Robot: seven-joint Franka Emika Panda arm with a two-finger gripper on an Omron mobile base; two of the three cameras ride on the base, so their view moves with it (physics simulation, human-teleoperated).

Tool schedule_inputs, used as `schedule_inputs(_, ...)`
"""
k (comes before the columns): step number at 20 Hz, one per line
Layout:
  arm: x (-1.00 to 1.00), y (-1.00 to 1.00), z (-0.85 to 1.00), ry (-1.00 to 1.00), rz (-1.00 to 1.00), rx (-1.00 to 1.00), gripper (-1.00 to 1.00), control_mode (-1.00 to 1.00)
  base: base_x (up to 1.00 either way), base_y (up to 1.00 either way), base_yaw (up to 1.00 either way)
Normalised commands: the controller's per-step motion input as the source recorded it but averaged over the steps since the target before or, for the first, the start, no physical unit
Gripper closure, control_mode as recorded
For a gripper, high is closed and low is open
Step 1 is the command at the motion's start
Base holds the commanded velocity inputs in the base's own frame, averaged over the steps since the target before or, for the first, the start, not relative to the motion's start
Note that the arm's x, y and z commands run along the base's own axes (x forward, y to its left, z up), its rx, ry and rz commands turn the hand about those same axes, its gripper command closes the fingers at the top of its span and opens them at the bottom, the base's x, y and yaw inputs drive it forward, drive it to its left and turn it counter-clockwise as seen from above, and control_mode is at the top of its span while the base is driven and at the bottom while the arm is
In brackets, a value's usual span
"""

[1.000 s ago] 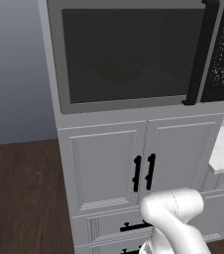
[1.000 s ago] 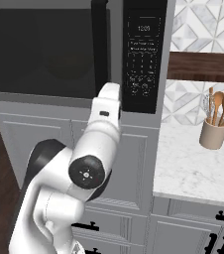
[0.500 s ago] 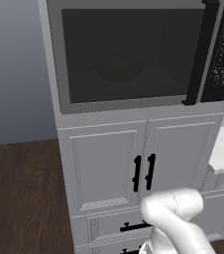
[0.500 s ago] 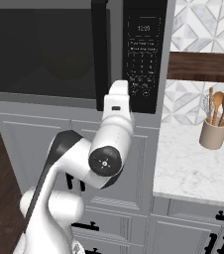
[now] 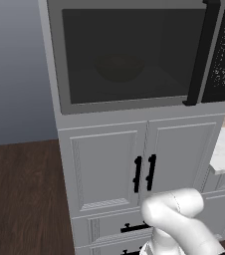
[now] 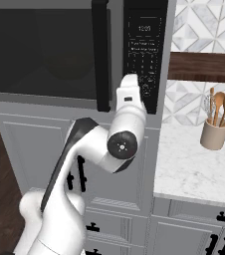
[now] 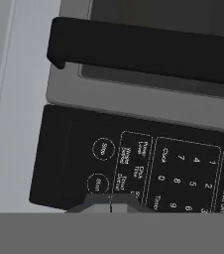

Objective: Open the microwave, place the bowl with waffle inside the microwave, then close the microwave door and turn it on.

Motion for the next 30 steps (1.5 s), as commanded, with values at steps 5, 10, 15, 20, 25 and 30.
schedule_inputs(5,0.56,-0.2,-0.08,0.07,0.01,-0.08,1.0,-1.0,0.0,0.0,0.0)
schedule_inputs(10,0.49,-0.25,-0.08,0.08,0.02,-0.02,1.0,-1.0,0.0,0.0,0.0)
schedule_inputs(15,0.5,-0.3,-0.08,0.04,0.01,0.0,1.0,-1.0,0.0,0.0,0.0)
schedule_inputs(20,0.52,-0.07,-0.38,0.0,0.0,-0.05,1.0,-1.0,0.0,0.0,0.0)
schedule_inputs(25,0.89,0.14,-0.4,0.0,0.0,-0.09,1.0,-1.0,0.0,0.0,0.0)
schedule_inputs(30,1.0,0.48,-0.51,0.02,0.0,-0.14,1.0,-1.0,0.0,0.0,0.0)
